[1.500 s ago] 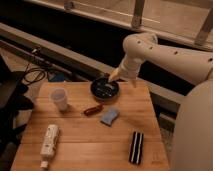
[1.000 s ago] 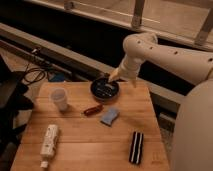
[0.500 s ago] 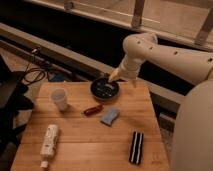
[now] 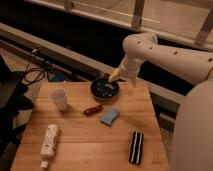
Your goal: Push the ceramic bowl across the table
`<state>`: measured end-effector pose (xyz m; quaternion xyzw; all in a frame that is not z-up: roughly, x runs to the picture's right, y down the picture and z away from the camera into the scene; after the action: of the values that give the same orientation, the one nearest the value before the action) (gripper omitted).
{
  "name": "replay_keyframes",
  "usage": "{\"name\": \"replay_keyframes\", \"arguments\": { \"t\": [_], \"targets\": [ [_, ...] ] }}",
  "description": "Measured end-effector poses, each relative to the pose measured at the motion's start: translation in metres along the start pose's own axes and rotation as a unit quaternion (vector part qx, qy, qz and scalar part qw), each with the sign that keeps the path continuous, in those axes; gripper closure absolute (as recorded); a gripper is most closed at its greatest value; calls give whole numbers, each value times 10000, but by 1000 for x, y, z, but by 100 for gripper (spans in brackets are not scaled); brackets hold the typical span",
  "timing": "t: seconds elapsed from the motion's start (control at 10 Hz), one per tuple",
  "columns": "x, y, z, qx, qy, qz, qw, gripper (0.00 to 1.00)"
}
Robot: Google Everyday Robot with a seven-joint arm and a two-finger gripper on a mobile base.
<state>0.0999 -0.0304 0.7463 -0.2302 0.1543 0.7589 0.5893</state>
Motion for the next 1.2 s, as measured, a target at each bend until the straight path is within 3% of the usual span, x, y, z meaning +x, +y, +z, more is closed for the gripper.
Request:
{"name": "replay_keyframes", "arguments": {
  "t": [0.2, 0.6, 0.7, 0.8, 0.9, 1.2],
  "targets": [
    [-16, 1, 2, 19, -53, -29, 10000, 20],
    [-25, 1, 0, 40, -129, -55, 9999, 20],
    [-27, 3, 1, 45, -138, -73, 9999, 24],
    [-29, 3, 0, 57, -154, -81, 9998, 35],
    [-31, 2, 0, 63, -170, -85, 9998, 40],
    [-40, 9, 0, 73, -210, -139, 9997, 43]
  ]
}}
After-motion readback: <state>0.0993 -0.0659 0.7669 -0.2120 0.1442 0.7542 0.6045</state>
